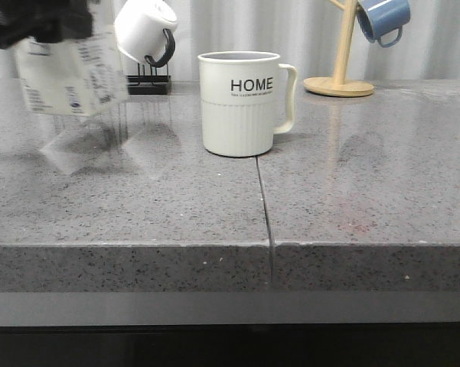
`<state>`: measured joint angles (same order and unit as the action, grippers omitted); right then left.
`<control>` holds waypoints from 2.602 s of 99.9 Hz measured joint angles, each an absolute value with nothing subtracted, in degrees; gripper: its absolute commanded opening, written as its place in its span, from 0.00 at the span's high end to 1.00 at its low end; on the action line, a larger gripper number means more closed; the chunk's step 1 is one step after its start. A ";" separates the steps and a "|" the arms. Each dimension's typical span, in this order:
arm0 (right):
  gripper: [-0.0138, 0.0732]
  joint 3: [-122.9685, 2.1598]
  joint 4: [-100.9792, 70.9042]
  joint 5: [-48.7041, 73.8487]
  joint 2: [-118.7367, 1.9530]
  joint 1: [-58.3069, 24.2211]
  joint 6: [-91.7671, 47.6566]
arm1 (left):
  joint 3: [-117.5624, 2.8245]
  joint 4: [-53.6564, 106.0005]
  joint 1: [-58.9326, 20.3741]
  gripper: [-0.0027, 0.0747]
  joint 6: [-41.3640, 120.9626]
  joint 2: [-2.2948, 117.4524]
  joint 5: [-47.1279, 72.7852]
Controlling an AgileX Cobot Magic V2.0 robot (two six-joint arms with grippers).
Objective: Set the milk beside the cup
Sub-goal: 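Carry the milk carton with the left gripper beside the mug and lower it, then open the left gripper and lift it away from the carton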
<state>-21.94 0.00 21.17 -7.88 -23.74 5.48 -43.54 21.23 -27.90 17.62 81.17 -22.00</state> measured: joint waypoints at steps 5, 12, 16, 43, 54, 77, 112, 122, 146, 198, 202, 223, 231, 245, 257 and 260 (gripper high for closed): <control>0.92 -21.94 0.00 21.17 -7.88 -23.74 5.48 | -44.35 21.50 -29.06 0.70 17.73 82.63 -22.11; 0.92 -21.94 0.00 21.17 -7.88 -23.74 5.48 | -45.76 21.83 -30.50 0.70 17.75 84.77 -22.36; 0.92 -21.94 0.00 21.17 -7.88 -23.74 5.48 | -46.60 21.97 -31.28 0.70 17.75 85.94 -22.53; 0.92 -21.94 0.00 21.17 -7.88 -23.74 5.48 | -49.88 22.87 -34.96 0.69 17.87 89.98 -23.44; 0.92 -21.94 0.00 21.17 -7.88 -23.74 5.48 | -50.24 22.87 -35.65 0.69 17.87 91.17 -24.66; 0.92 -21.94 0.00 21.17 -7.88 -23.74 5.48 | -50.42 23.03 -36.40 0.69 17.98 92.31 -25.16; 0.92 -21.94 0.00 21.17 -7.88 -23.74 5.48 | -50.65 23.03 -36.44 0.55 18.08 93.42 -24.77; 0.92 -21.94 0.00 21.17 -7.88 -23.74 5.48 | -50.65 23.03 -36.44 0.27 18.08 93.42 -24.77; 0.92 -21.94 0.00 21.17 -7.88 -23.74 5.48 | -50.65 23.62 -36.44 0.10 18.08 93.65 -23.86; 0.92 -21.94 0.00 21.17 -7.88 -23.74 5.48 | -41.10 23.74 -38.02 0.14 19.20 83.53 -22.79; 0.92 -21.94 0.00 21.17 -7.88 -23.74 5.48 | -39.83 23.74 -38.02 0.18 19.60 82.06 -22.79; 0.92 -21.94 0.00 21.17 -7.88 -23.74 5.48 | -35.18 20.53 -35.25 0.44 19.59 72.67 -20.42; 0.92 -21.94 0.00 21.17 -7.88 -23.74 5.48 | -34.30 18.37 -32.48 0.56 18.51 69.22 -17.80; 0.92 -21.94 0.00 21.17 -7.88 -23.74 5.48 | -33.19 10.85 -25.63 0.79 11.92 63.39 -11.84; 0.92 -21.94 0.00 21.17 -7.88 -23.74 5.48 | -32.75 3.86 -19.57 0.95 4.75 57.78 -6.86; 0.92 -21.94 0.00 21.17 -7.88 -23.74 5.48 | -32.66 2.20 -17.85 0.97 3.41 56.41 -5.82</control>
